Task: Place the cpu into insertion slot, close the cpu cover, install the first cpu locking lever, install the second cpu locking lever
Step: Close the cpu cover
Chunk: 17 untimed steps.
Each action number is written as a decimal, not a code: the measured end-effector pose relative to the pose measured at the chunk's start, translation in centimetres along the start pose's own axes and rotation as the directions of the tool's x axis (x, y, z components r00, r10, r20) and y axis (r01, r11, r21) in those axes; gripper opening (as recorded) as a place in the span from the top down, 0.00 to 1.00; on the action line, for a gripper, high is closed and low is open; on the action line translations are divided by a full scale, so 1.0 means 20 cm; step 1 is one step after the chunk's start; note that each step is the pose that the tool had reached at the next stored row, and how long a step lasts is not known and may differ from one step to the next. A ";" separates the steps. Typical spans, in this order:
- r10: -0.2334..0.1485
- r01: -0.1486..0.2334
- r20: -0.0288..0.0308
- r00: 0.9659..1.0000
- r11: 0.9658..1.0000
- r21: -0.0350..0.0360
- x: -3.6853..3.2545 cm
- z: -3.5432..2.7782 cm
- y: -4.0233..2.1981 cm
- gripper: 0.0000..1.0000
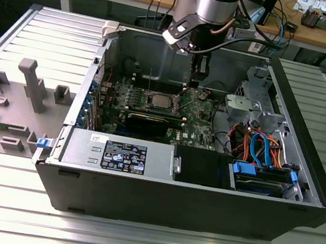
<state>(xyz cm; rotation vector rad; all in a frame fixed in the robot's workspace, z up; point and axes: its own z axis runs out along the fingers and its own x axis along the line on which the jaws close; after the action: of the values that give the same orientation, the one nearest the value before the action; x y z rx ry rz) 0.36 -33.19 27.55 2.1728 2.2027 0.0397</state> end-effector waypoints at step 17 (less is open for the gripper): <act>0.000 0.000 0.000 1.000 1.000 0.000 0.000 0.001 0.017 0.89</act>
<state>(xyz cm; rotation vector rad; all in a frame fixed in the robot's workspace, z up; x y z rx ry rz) 0.71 -33.19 27.55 2.1728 2.2026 0.0396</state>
